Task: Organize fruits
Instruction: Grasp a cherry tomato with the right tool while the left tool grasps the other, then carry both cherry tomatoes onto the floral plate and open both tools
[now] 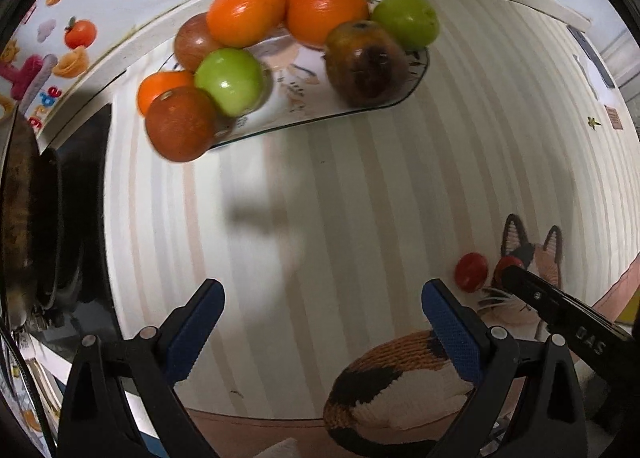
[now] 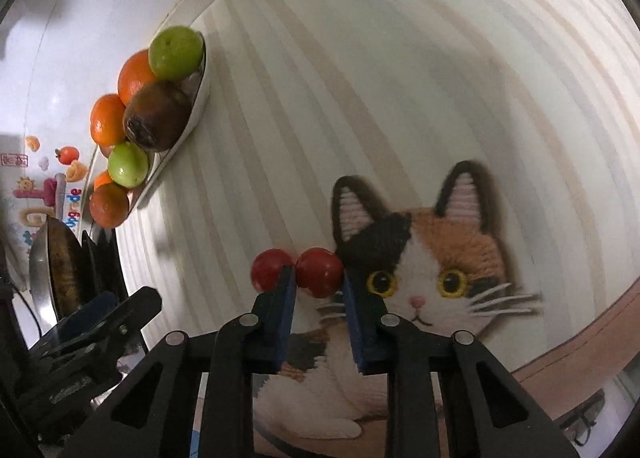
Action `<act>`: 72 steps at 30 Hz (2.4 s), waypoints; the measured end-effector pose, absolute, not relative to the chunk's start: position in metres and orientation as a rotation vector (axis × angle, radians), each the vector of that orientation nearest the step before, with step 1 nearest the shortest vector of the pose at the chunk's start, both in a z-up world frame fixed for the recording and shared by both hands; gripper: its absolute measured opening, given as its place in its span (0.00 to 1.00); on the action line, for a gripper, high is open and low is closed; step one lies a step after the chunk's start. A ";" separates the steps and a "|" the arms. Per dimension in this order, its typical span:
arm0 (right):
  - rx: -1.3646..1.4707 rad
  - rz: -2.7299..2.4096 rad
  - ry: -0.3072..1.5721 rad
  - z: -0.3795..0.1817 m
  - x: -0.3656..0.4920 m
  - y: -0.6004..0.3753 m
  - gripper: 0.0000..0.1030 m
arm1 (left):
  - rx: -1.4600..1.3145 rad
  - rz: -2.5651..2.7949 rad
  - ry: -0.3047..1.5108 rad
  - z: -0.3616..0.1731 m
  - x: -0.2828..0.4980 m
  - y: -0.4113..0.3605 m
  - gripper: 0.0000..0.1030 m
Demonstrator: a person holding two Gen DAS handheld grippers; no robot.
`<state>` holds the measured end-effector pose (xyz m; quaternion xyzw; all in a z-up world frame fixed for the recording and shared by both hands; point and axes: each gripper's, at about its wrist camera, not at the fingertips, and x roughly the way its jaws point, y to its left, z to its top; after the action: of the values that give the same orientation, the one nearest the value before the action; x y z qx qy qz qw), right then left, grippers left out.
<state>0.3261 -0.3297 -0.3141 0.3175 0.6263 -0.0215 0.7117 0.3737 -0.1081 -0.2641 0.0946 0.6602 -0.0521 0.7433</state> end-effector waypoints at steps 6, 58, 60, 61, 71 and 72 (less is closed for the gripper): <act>0.685 -0.101 1.377 -0.308 0.313 -0.352 0.25 | 0.265 -0.221 1.465 -0.282 0.371 -0.145 0.98; 0.612 -0.047 1.301 -0.270 0.306 -0.368 0.25 | 0.098 -0.371 1.418 -0.261 0.378 -0.168 0.23; 0.600 0.003 1.292 -0.266 0.319 -0.352 0.25 | 0.043 -0.346 1.401 -0.247 0.386 -0.146 0.23; 0.592 0.024 1.289 -0.264 0.325 -0.345 0.25 | 0.022 -0.336 1.392 -0.241 0.390 -0.135 0.23; 0.574 0.272 1.191 -0.256 0.408 -0.244 0.25 | -0.152 -0.215 1.367 -0.210 0.470 -0.066 0.23; 0.577 0.286 1.187 -0.258 0.414 -0.237 0.25 | -0.151 -0.212 1.371 -0.210 0.477 -0.064 0.23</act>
<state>0.4137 -0.2371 -0.2576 0.2670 0.5494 0.1326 0.7806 0.4768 -0.0639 -0.2096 -0.0697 0.6312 -0.0975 0.7663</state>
